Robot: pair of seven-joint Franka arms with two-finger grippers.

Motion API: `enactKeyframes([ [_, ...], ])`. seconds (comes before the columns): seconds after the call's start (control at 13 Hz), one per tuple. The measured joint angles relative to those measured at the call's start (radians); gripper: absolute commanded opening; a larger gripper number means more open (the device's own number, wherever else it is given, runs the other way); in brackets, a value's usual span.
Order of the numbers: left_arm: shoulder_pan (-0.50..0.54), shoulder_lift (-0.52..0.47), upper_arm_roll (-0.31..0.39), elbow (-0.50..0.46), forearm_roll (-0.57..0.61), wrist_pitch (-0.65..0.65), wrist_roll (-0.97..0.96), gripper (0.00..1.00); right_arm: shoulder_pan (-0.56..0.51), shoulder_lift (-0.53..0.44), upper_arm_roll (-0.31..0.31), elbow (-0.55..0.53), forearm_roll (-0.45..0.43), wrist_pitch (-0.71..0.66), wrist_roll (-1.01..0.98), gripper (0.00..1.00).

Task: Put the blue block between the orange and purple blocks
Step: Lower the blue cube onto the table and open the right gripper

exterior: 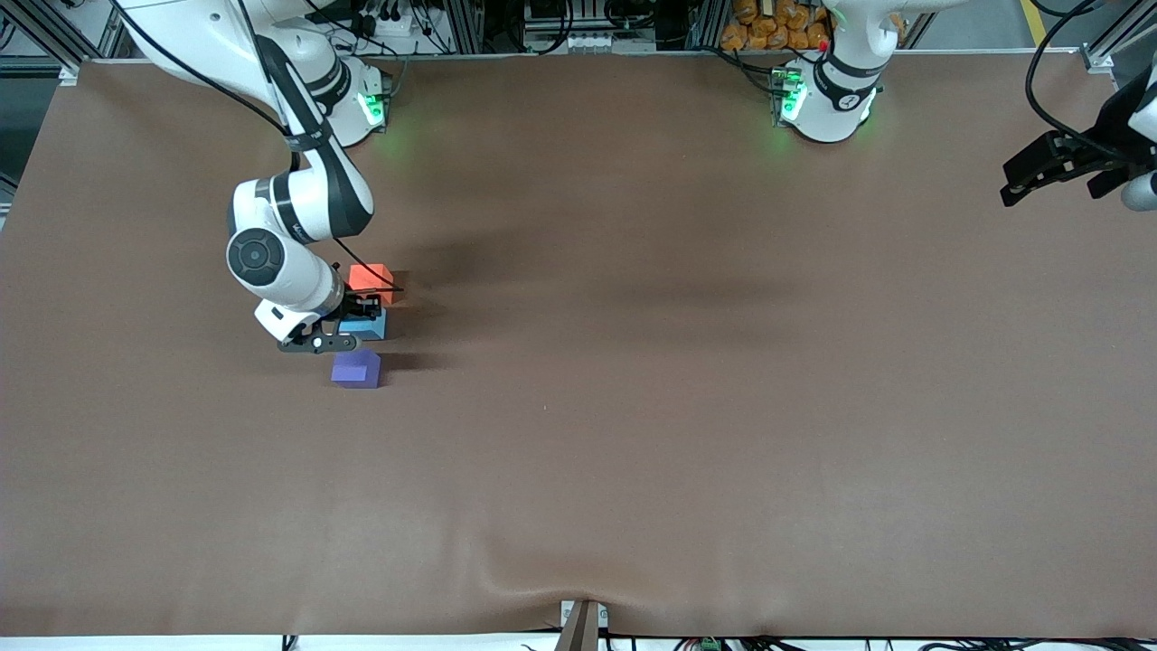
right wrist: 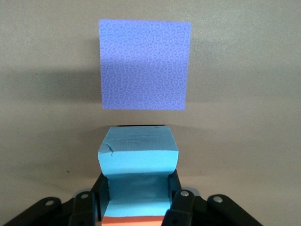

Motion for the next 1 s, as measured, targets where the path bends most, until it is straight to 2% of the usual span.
enactKeyframes([
  [0.31,-0.016,0.006,-0.008,0.000,0.000,0.007,0.000,1.00,0.000,0.014,0.001,-0.001,0.000,0.014,0.001,0.00],
  [0.38,-0.016,0.007,-0.011,-0.001,0.000,0.007,0.000,1.00,0.000,0.014,0.001,-0.001,0.000,0.014,0.001,0.04],
  [0.46,-0.016,0.009,-0.015,-0.001,0.000,0.007,0.000,1.00,0.000,0.014,0.001,-0.001,0.000,0.014,0.003,0.38],
  [0.54,-0.016,0.012,-0.022,-0.002,0.000,0.008,0.000,1.00,0.000,0.014,0.001,-0.001,0.001,0.015,0.007,0.99],
  [0.77,-0.017,0.016,-0.037,-0.002,0.000,0.008,0.000,1.00,0.001,0.014,0.001,0.004,0.001,0.011,0.043,1.00],
  [1.0,-0.016,0.016,-0.040,-0.002,0.000,0.008,0.000,1.00,0.003,0.012,0.004,0.114,0.002,-0.129,0.081,1.00],
])
